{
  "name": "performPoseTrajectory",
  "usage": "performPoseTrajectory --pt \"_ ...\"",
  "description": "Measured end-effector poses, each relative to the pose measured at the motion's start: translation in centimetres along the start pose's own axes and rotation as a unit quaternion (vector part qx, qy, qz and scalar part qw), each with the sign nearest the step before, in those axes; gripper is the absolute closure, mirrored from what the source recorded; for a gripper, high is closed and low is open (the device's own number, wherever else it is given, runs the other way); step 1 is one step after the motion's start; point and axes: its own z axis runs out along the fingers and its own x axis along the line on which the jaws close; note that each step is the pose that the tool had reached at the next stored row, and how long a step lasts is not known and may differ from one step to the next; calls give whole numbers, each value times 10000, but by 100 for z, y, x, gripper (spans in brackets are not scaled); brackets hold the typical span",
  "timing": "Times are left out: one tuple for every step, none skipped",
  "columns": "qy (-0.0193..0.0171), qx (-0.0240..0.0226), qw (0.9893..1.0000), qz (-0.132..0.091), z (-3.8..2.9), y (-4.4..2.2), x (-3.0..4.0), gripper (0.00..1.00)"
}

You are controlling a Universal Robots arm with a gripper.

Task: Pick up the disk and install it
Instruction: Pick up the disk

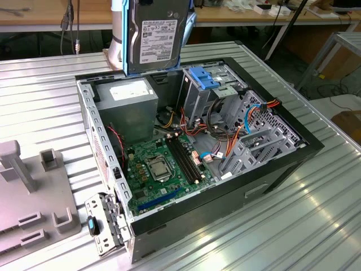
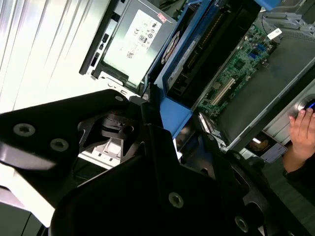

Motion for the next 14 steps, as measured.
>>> performPoseTrajectory --pt "0 0 10000 0 2 -13 19 63" --pt "0 0 10000 0 3 -20 37 63" --pt "1 0 10000 0 4 -27 64 63" --pt "1 1 10000 0 6 -35 98 63" --pt "3 0 10000 0 7 -44 126 63" --pt "3 0 10000 0 10 -51 158 63" --pt "3 1 10000 0 12 -52 195 63" --pt "3 0 10000 0 15 -51 229 63" --pt "3 0 10000 0 18 -49 288 63" --pt "4 0 10000 0 21 -48 328 63" --pt "3 0 10000 0 24 -47 365 63" --pt "3 0 10000 0 27 -44 418 63" --pt "4 0 10000 0 29 -43 459 63" --pt "3 0 10000 0 33 -41 514 63"
